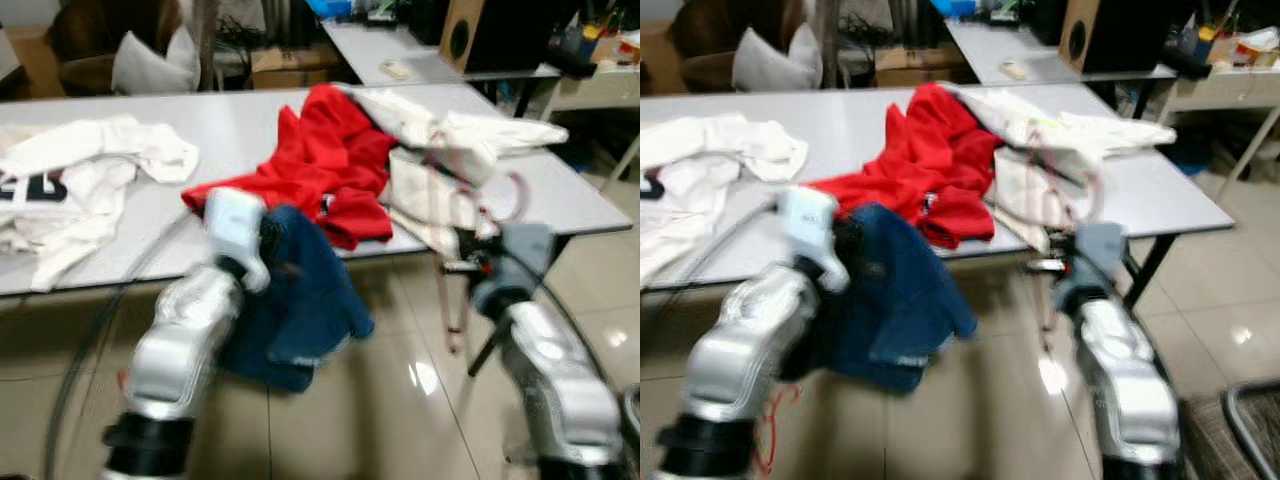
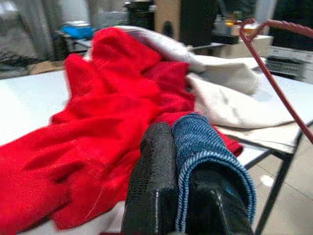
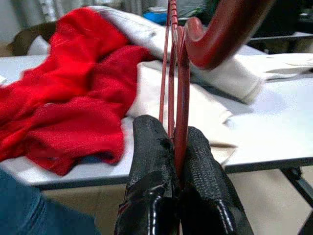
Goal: Hang hanger
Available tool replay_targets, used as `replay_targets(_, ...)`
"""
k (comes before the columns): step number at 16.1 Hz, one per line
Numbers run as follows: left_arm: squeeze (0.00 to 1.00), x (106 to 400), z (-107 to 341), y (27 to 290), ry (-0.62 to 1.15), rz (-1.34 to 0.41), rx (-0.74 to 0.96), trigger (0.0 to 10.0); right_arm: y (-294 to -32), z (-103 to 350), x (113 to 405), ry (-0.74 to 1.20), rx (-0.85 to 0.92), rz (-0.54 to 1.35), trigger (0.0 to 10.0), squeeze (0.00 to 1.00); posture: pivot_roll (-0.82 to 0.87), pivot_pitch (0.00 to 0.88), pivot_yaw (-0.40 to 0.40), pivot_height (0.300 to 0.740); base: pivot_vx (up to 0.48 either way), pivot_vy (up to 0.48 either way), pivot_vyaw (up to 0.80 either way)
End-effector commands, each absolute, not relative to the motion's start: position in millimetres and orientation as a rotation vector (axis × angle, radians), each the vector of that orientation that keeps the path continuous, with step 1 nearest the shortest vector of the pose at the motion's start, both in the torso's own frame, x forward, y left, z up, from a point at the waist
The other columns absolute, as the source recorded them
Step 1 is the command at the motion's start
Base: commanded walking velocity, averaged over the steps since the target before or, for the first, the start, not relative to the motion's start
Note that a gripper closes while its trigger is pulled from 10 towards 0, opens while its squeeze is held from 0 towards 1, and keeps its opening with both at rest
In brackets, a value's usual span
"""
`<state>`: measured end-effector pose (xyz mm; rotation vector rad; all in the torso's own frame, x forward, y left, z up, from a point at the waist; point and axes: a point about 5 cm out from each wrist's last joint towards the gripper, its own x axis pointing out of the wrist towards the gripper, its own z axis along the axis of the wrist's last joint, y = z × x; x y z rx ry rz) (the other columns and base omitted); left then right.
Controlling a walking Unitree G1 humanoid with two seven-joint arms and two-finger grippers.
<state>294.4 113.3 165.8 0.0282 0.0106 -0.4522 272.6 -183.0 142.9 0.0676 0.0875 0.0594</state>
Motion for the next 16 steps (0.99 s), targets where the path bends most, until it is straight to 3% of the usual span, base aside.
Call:
replay_targets(1,0.00,297.2,174.6,121.6,-0.028,-0.428,0.043,10.0,-175.7,151.1,274.2,0.054,0.083,0.105,10.0,0.00,-0.09,0.000,0.001,0.710,0.322,0.000,-0.80)
replay_targets(3,0.00,298.1,175.8,121.8,-0.032,-0.432,0.046,10.0,-175.0,153.8,275.4,0.035,0.049,0.118,10.0,0.00,-0.08,0.000,0.003,0.710,0.322,0.000,-0.80)
replay_targets(12,0.00,301.1,187.1,132.4,-0.070,-0.397,0.071,10.0,-170.6,163.7,273.9,0.021,0.031,0.326,10.0,0.00,-0.06,0.000,-0.027,0.710,0.324,0.000,0.00)
replay_targets(13,0.00,303.1,192.7,133.7,-0.086,-0.394,0.079,10.0,-169.9,165.3,273.8,0.021,-0.035,0.343,10.0,0.00,-0.06,0.000,-0.022,0.710,0.326,0.000,0.00)
replay_targets(16,0.00,309.3,208.7,132.7,-0.132,-0.408,0.086,10.0,-172.7,171.6,273.6,-0.005,-0.036,0.358,10.0,0.00,-0.06,0.000,-0.019,0.710,0.324,0.000,0.80)
